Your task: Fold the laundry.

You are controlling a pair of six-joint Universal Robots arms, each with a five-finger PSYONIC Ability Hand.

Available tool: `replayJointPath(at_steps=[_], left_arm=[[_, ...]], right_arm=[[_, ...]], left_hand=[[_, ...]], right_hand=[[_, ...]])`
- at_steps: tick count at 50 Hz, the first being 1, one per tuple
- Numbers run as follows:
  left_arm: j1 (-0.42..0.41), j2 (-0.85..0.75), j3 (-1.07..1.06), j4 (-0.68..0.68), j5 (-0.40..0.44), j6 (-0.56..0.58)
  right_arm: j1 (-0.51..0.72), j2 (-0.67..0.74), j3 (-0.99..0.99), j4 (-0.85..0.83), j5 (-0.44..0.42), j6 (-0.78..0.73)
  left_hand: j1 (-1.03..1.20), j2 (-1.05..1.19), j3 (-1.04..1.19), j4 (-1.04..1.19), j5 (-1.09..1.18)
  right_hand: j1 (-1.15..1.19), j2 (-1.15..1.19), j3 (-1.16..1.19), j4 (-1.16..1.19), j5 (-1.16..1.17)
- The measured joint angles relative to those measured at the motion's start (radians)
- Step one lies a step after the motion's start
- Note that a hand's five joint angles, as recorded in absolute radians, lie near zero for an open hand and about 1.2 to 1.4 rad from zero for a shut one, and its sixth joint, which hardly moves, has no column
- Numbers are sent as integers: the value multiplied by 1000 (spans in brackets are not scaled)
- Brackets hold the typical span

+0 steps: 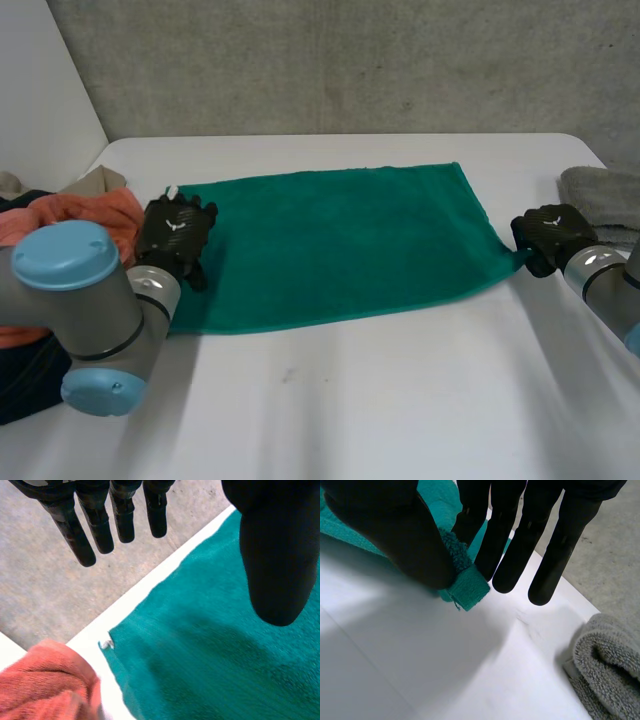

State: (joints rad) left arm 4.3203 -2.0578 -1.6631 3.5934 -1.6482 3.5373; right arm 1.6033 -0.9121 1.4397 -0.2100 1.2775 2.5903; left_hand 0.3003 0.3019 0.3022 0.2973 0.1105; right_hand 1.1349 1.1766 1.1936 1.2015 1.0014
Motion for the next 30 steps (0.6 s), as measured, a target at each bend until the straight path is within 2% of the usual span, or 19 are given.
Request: replayJointPath(at_steps=[8,13,22,30], left_arm=[[22,135,-125,-92,-18,-11],[44,163,-187,-163,-24,-10],[103,126,-204,-203,-23,-11],[163,32,-152,-154,32,-12]], right_arm=[[-12,-30,26,-18,-1,20],[-12,-35,35,-22,-4,20],[-6,-35,42,-22,-5,17],[-9,-35,48,-22,-8,14]], left_hand=[[-4,-7,-8,-8,-3],[-2,-5,-7,-4,16],[107,97,98,103,122],[224,218,219,228,241]], right_hand=[[0,0,0,0,0],[0,0,0,0,0],[0,0,0,0,0],[0,0,0,0,0]])
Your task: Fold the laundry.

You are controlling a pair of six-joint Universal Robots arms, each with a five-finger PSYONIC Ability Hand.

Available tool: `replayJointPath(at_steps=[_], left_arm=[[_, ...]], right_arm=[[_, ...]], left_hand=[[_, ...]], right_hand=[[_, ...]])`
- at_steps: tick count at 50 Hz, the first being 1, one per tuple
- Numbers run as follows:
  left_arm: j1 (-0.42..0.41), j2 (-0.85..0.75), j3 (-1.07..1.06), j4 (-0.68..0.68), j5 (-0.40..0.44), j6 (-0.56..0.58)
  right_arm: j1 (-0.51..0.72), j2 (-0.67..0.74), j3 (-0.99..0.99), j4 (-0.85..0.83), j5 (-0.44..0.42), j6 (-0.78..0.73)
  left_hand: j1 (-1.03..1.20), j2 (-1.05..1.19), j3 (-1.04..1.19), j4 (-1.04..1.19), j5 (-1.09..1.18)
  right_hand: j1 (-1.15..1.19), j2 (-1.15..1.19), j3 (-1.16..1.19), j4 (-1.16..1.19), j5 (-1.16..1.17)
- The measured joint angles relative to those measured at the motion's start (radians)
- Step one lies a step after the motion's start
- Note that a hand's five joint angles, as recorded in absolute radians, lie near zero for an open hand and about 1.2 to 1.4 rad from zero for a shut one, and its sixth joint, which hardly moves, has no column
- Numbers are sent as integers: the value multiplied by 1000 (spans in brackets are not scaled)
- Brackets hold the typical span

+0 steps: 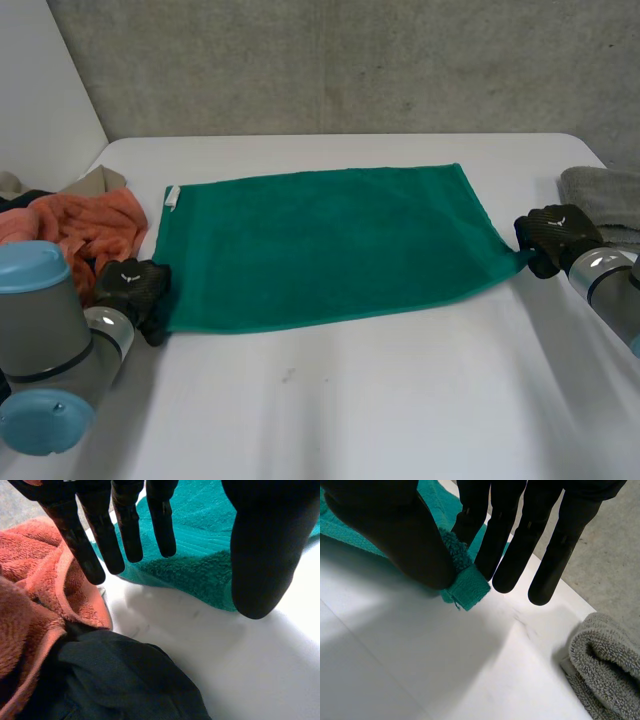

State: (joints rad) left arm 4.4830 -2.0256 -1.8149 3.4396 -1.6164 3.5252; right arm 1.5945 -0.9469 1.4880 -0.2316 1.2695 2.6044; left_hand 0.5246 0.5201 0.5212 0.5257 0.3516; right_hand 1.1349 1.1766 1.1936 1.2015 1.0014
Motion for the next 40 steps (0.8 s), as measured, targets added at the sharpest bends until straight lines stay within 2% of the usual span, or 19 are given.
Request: replayJointPath(at_steps=[13,15,18,25,31,40], left_arm=[[22,-61,58,13,80,-37],[23,-61,61,14,86,-43],[26,-50,58,12,86,-46],[25,47,9,-13,74,-41],[4,200,-81,-147,70,36],[-6,354,-197,-483,74,255]], right_arm=[[-5,-14,14,0,-2,-3],[-6,-18,15,0,-2,-3],[-6,-24,15,3,-2,-4],[-11,-68,24,61,-4,-38],[-53,-175,79,230,-14,-217],[-211,-354,247,658,4,-730]], left_hand=[[275,265,263,259,250],[497,494,491,490,476],[583,657,657,660,609],[583,661,667,671,609],[583,661,667,671,609],[583,674,667,672,609]], right_hand=[[0,0,0,0,0],[0,0,0,0,0],[0,0,0,0,0],[0,0,0,0,0],[0,0,0,0,0],[0,0,0,0,0]])
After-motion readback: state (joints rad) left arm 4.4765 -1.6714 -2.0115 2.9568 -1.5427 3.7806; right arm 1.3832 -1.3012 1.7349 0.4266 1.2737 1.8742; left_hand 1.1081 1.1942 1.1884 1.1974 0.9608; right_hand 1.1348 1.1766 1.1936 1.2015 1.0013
